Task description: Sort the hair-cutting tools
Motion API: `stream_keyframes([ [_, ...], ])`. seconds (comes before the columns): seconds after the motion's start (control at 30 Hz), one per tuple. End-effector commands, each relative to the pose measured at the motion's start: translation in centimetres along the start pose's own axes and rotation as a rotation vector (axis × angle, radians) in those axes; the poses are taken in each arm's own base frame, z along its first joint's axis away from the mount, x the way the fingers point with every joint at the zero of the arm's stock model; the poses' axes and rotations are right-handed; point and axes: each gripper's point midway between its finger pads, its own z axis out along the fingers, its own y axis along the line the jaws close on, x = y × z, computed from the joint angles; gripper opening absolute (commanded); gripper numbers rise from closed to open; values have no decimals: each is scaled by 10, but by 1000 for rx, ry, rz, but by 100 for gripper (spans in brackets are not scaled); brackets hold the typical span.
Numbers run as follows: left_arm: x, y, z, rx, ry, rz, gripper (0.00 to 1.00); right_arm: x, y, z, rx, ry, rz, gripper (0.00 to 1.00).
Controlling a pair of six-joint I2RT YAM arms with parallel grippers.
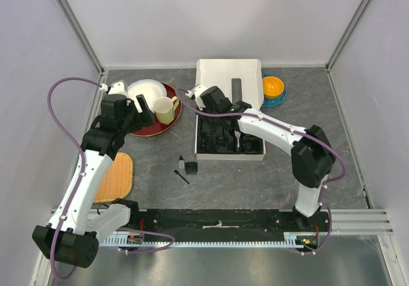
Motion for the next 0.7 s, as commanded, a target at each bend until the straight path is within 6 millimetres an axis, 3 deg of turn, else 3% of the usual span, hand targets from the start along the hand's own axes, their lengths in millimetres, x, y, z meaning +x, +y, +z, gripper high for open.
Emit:
stream_keyframes([
  [0.0, -4, -8, 4, 50, -13, 28, 87, -15, -31, 17, 109, 6, -219, 18],
  [0.27, 3, -10, 7, 69, 11, 30, 87, -4, -54, 47, 147, 77, -389, 17],
  [0.43, 5, -9, 10, 66, 20, 29, 87, 7, -38, 59, -2, 111, -389, 18],
  [0.67, 9, -8, 15, 64, 40, 32, 87, 22, -34, 64, -70, 132, -431, 20],
])
